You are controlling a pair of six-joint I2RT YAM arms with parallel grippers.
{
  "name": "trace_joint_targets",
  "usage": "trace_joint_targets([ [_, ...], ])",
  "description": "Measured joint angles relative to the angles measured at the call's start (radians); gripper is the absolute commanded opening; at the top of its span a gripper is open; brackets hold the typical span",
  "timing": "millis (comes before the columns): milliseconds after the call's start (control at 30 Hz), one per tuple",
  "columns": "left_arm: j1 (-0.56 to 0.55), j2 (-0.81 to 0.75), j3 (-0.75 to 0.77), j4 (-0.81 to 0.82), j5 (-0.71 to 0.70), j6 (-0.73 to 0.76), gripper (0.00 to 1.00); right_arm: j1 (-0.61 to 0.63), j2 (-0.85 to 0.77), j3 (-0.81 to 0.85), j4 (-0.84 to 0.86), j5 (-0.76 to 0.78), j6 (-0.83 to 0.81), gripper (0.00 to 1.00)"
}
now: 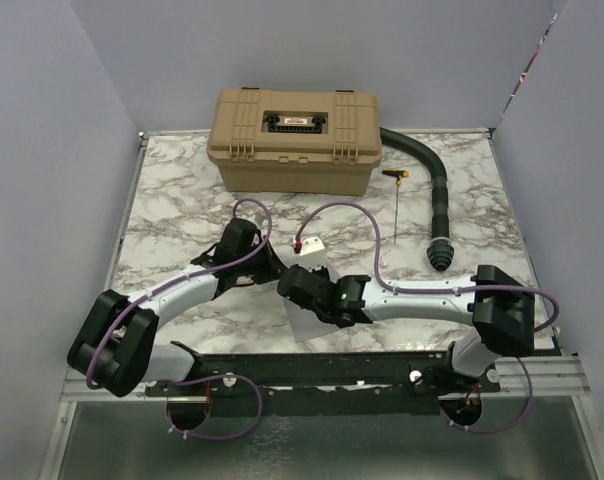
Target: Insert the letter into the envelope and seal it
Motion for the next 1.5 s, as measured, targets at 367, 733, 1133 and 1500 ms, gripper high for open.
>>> trace_joint_targets([
  [367, 0.000, 0.058, -0.114, 0.217, 0.006, -0.150, 0.00, 0.000, 0.021, -0.155, 0.126, 0.125, -0.002, 0.00],
  [733, 0.000, 0.129, -0.114, 0.316, -0.012, -0.197, 0.00, 0.000, 0.027, -0.213, 0.341, 0.133, -0.063, 0.00],
  [1133, 0.002, 0.184, -0.159, 0.319, -0.079, -0.284, 0.00, 0.000, 0.114, -0.227, 0.437, 0.156, -0.082, 0.00],
  [1500, 0.002, 0.182, -0.170, 0.332, -0.102, -0.352, 0.00, 0.001, 0.162, -0.224, 0.489, 0.158, -0.027, 0.00],
])
